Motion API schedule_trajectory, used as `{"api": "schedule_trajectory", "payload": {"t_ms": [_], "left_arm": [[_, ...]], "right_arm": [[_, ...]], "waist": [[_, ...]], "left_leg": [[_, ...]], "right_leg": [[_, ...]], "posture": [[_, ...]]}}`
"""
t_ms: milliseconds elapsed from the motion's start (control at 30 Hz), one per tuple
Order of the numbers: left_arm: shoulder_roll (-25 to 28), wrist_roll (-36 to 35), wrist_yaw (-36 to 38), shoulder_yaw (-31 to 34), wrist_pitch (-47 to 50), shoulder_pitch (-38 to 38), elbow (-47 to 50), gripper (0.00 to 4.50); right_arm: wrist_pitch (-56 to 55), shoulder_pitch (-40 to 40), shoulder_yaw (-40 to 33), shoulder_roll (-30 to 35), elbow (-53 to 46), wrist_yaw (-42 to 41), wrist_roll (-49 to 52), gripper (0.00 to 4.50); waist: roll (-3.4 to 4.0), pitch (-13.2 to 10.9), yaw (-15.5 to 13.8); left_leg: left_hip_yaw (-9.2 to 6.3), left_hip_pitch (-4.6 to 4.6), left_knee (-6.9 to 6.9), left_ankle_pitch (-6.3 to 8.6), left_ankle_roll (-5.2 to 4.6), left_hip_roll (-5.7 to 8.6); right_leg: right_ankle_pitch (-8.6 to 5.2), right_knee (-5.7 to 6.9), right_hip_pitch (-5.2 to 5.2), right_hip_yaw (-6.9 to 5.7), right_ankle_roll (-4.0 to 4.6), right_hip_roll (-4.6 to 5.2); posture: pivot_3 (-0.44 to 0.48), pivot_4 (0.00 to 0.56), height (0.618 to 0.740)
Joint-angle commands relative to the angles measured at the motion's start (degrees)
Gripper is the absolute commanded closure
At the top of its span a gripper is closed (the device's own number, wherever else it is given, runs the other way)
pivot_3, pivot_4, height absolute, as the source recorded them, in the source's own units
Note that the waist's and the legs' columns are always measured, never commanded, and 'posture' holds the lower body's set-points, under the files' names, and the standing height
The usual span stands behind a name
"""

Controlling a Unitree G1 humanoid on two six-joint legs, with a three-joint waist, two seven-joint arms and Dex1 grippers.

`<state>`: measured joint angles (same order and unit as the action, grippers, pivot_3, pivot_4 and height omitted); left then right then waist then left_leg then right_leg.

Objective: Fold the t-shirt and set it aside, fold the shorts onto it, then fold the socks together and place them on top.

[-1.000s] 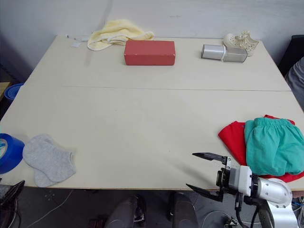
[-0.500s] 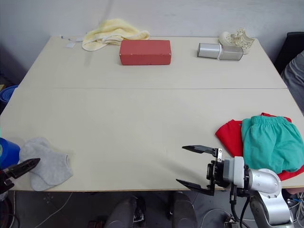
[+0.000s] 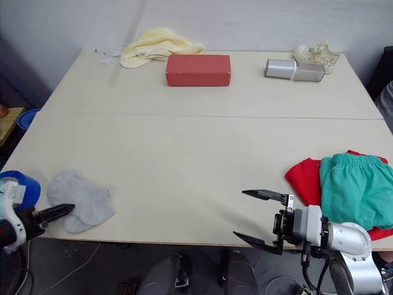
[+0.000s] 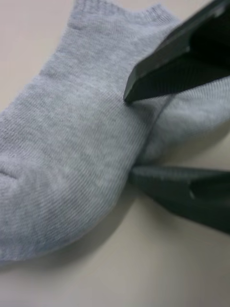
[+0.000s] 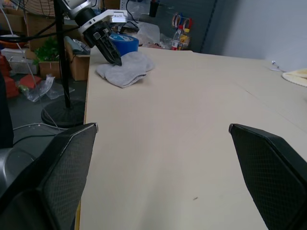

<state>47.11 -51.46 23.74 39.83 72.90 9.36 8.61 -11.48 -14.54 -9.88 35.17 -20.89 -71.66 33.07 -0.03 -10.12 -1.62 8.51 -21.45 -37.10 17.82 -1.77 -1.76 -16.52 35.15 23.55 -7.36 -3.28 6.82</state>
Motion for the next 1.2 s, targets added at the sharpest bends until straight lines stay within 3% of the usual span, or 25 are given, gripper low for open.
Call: {"api": "schedule_trajectory", "payload": {"t_ms": [33, 100, 200, 467, 667, 700, 800, 933, 1033, 1200], "left_arm": [[-3.47, -1.72, -1.19, -5.6, 2.87, -4.87, 2.79, 3.87], [-4.87, -2.43, -2.01, -9.19, 4.53, -9.17, 5.57, 4.49], [-9.17, -2.69, -4.49, -13.64, 6.34, -15.85, 8.04, 4.49], [-31.37, -1.19, -16.93, -21.11, 5.06, -25.05, 12.03, 4.49], [-36.78, 3.65, -16.35, -30.39, -1.86, -26.53, 11.79, 4.49], [-36.77, 4.35, -15.51, -32.07, -2.76, -26.65, 11.78, 4.01], [-35.49, 4.85, -12.59, -35.09, -4.11, -26.31, 12.42, 3.1], [-25.04, 6.06, -1.37, -35.77, -10.03, -23.99, 14.2, 1.82], [-14.21, 6.0, 9.49, -35.83, -12.11, -22.3, 12.89, 1.82], [-1.65, 8.48, 25.64, -36.7, -19.69, -20.58, 8.89, 1.82]], "right_arm": [[-2.61, -0.55, -2.87, 1.4, 1.51, -0.55, -0.66, 0.0], [-2.95, -0.75, -3.7, 1.75, 2.16, -0.57, -0.47, 0.0], [-3.82, -1.6, -4.94, 2.58, 3.06, -1.18, -0.6, 0.0], [-4.16, -6.36, -10.29, 3.7, 0.69, 2.01, -1.8, 0.0], [-1.22, -8.17, -12.28, 4.22, -2.32, 5.9, -1.79, 0.0], [-0.39, -8.54, -12.48, 4.17, -3.18, 6.85, -1.77, 0.0], [3.01, -9.44, -12.46, 4.08, -6.24, 9.98, -1.13, 0.0], [14.17, -9.98, -12.34, 5.08, -11.9, 16.22, 4.69, 0.0], [26.14, -10.14, -12.59, 7.41, -15.73, 22.7, 12.05, 0.0], [39.3, -8.6, -11.55, 8.95, -19.55, 32.65, 20.66, 0.0]], "waist": [[0.03, 0.01, -0.34], [0.0, 0.02, -0.7], [-0.09, 0.01, -1.03], [-0.53, -0.19, -0.66], [-0.65, -0.26, -0.03], [-0.65, -0.26, -0.05], [-0.65, -0.26, -0.02], [-0.65, -0.26, 0.33], [-0.64, -0.26, 0.27], [-0.64, -0.27, 0.06]], "left_leg": [[0.0, 0.01, -0.01, 0.0, 0.0, 0.04], [0.0, 0.02, -0.07, -0.01, -0.04, 0.09], [0.03, 0.01, -0.11, -0.06, -0.08, 0.18], [0.2, 0.0, -0.21, -0.33, 0.2, 0.06], [0.2, 0.05, -0.32, -0.41, 0.32, 0.03], [0.2, 0.04, -0.32, -0.41, 0.32, 0.03], [0.19, 0.03, -0.29, -0.41, 0.33, 0.03], [0.2, 0.02, -0.24, -0.43, 0.4, -0.03], [0.19, 0.02, -0.21, -0.46, 0.47, -0.08], [0.09, -0.05, -0.1, -0.25, 0.15, -0.1]], "right_leg": [[0.01, 0.0, -0.02, 0.0, -0.02, 0.05], [0.05, 0.03, -0.11, 0.0, -0.08, 0.1], [0.09, 0.12, -0.23, 0.01, -0.15, 0.19], [0.08, 0.29, -0.23, 0.11, -0.16, -0.13], [0.08, 0.43, -0.24, 0.17, -0.15, -0.21], [0.08, 0.43, -0.23, 0.18, -0.15, -0.22], [0.08, 0.4, -0.23, 0.19, -0.14, -0.22], [0.02, 0.44, -0.15, 0.19, -0.04, -0.25], [-0.06, 0.55, -0.06, 0.17, 0.11, -0.25], [-0.12, 0.42, 0.01, 0.15, 0.22, -0.2]], "posture": [[0.0, 0.15, 0.74], [0.0, 0.15, 0.74], [0.0, 0.15, 0.74], [0.0, 0.15, 0.74], [0.0, 0.15, 0.74], [0.0, 0.15, 0.74], [0.0, 0.15, 0.74], [0.0, 0.15, 0.74], [0.0, 0.15, 0.74], [0.0, 0.15, 0.74]]}}
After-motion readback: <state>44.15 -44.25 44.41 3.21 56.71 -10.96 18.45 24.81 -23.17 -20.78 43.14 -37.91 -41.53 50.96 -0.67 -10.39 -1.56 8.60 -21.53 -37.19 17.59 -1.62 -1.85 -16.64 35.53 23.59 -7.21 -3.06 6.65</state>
